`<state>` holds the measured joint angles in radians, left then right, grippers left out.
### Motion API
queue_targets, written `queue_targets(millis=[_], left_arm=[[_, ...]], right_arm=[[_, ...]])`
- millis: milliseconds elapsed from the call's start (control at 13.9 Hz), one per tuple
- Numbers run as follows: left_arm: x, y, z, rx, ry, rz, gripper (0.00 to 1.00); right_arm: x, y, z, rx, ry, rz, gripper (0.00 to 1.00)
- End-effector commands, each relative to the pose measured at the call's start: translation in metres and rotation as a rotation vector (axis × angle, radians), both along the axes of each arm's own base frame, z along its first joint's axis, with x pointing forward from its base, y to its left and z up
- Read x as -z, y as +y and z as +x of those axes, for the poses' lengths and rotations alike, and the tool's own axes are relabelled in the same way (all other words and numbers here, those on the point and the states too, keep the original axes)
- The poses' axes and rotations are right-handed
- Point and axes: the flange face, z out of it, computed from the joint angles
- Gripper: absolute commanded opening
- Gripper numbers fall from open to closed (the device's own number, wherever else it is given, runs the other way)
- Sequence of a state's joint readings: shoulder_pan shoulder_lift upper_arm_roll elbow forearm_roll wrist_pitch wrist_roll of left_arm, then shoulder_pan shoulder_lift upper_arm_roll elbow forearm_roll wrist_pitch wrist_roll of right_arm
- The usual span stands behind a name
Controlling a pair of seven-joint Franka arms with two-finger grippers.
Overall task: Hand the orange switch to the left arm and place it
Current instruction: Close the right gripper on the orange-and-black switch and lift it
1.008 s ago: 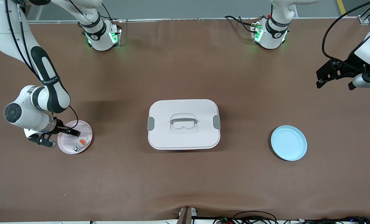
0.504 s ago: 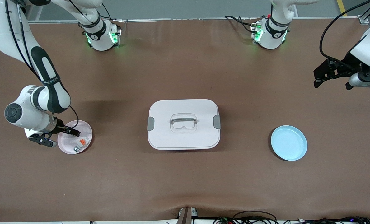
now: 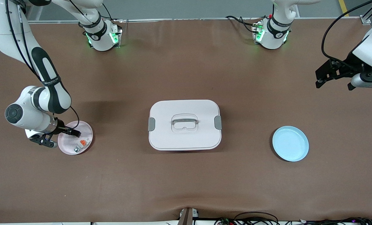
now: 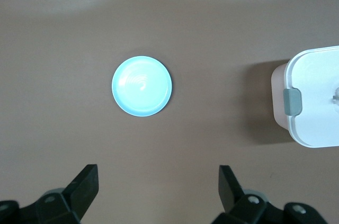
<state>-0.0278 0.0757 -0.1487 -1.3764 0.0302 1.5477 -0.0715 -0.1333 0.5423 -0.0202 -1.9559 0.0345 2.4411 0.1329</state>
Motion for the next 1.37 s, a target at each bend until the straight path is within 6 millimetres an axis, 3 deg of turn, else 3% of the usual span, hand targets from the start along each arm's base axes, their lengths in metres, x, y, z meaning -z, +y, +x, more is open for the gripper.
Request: queue_targets(millis=[0,504,576,720,936,1008,1296], left_arm=[[-0.0052,0.0017,-0.0037,0.0,-0.005,0.006,1.0],[-0.0052,0.0,-0.004,0.005,-0.005,0.006,1.0],[-0.0052,0.0,-0.004,0.005,-0.005,0.006,1.0],[-0.0052,0.0,-0.004,0.005,-0.005,0.006,1.0],[-0.0052,0.0008,-0.0038,0.003,-0.005,0.006,1.0],[-0.0052,0.0008,-0.0038,0.003,-0.005,0.006,1.0],[-0.0052,0.0008,-0.0038,0.003,-0.005,0.006,1.0]], right_arm=[[0.0023,-0.0002,0.0005,0.005,-0.008,0.008,1.0],[0.0072,0.0,-0.0009,0.007,0.003,0.01,1.0],[0.0075,0.001,-0.0011,0.007,0.006,0.011,0.95],[0.008,0.0012,-0.0018,0.007,0.012,0.012,0.67],[0.0064,0.0012,-0.0017,0.005,0.012,0.012,0.06],[0.0065,0.0012,-0.0018,0.008,0.013,0.013,0.0],[0.0021,0.008,-0.002,0.003,0.035,0.023,0.0]])
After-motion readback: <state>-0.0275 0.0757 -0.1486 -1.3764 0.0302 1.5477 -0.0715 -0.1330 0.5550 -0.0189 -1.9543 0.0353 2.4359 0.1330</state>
